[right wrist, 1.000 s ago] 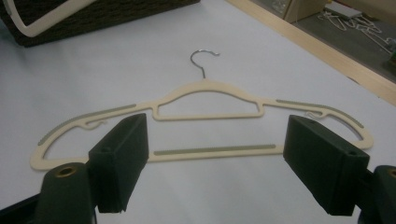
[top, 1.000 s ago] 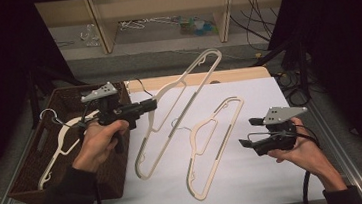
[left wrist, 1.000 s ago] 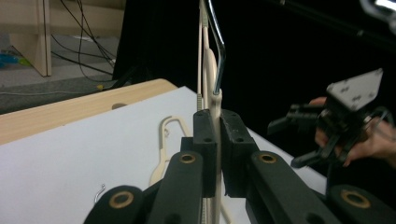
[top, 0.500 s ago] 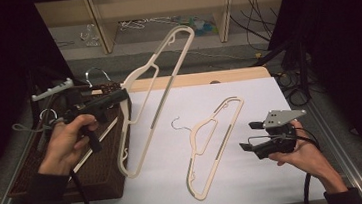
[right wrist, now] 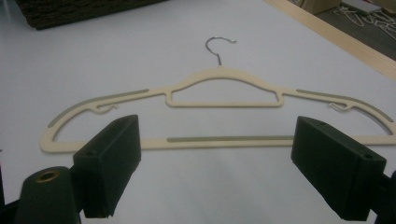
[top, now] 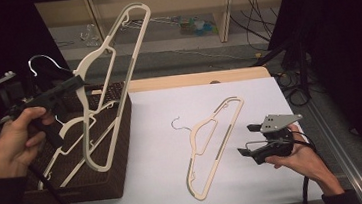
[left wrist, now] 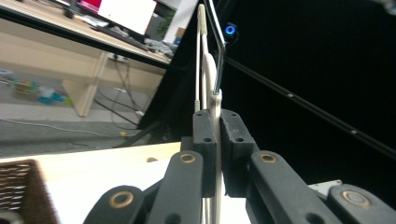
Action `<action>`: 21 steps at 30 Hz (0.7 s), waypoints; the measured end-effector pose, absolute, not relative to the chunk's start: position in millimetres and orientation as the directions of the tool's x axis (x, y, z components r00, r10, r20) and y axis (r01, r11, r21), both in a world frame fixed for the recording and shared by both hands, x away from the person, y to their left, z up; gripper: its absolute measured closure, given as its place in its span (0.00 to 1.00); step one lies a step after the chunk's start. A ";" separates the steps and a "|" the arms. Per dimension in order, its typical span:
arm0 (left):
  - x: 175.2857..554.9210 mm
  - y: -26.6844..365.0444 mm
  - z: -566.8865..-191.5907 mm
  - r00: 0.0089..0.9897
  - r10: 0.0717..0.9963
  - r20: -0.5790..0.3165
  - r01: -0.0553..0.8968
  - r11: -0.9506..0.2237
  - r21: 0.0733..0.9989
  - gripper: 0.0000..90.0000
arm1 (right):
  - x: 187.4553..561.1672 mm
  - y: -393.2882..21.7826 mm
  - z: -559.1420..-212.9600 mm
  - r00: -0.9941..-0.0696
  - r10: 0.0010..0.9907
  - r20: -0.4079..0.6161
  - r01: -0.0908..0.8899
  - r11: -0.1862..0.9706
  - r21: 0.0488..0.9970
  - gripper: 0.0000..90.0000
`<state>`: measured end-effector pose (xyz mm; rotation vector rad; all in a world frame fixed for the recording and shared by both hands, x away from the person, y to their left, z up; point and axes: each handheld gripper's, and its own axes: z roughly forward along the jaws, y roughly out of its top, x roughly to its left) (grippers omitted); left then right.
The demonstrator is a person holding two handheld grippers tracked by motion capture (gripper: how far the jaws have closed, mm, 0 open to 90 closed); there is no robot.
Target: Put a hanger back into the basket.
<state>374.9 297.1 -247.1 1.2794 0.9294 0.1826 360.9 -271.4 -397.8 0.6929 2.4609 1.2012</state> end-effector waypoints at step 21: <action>396.2 370.3 -278.4 0.540 0.769 -0.343 0.351 0.165 0.922 0.95 | 359.4 -269.8 -402.9 -0.849 0.525 -0.056 0.291 0.554 0.780 0.19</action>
